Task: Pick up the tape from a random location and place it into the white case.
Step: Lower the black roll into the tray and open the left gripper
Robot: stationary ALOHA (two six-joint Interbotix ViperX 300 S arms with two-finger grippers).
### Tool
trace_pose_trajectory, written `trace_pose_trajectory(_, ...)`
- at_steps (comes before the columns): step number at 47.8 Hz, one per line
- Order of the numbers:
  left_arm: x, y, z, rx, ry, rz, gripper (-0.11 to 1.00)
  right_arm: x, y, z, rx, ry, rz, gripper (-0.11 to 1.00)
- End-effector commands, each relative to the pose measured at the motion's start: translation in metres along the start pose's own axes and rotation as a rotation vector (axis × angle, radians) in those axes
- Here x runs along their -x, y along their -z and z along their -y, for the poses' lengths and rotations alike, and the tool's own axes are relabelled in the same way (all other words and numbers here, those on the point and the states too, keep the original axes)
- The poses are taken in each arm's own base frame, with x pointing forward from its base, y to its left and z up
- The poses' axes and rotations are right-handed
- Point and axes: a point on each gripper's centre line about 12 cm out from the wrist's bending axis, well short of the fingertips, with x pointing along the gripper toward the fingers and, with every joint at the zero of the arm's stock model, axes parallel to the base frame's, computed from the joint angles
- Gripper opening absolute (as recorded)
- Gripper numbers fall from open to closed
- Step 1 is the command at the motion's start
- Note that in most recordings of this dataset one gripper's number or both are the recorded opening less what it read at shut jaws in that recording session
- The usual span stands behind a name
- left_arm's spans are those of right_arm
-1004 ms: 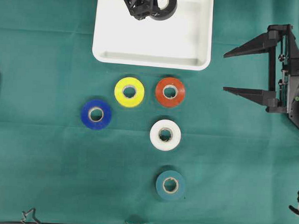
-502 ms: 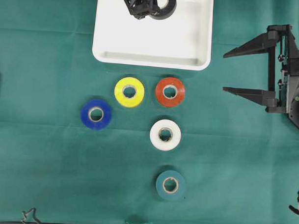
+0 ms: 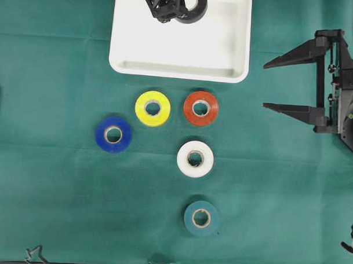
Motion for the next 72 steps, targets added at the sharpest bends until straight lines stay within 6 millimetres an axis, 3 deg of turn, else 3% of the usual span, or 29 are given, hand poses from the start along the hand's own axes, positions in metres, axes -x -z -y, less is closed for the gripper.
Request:
trace_pose_trajectory(1, 0.007, -0.003, -0.002, 0.003, -0.008, 0.031, 0.19, -0.001, -0.012, 0.000, 0.003, -0.001, 0.029, 0.93)
trace_pose_trajectory(44, -0.115, 0.068, -0.043, 0.087, -0.054, -0.041, 0.19, -0.007, -0.006, 0.000, 0.003, 0.000, -0.002, 0.93)
trace_pose_trajectory(52, -0.127, 0.073, -0.046, 0.078, -0.057, -0.045, 0.19, -0.008, -0.004, 0.000, 0.003, 0.000, -0.008, 0.93)
trace_pose_trajectory(72, -0.129, 0.074, -0.046, 0.068, -0.058, -0.039, 0.19, -0.008, -0.004, 0.000, 0.002, 0.000, -0.008, 0.93)
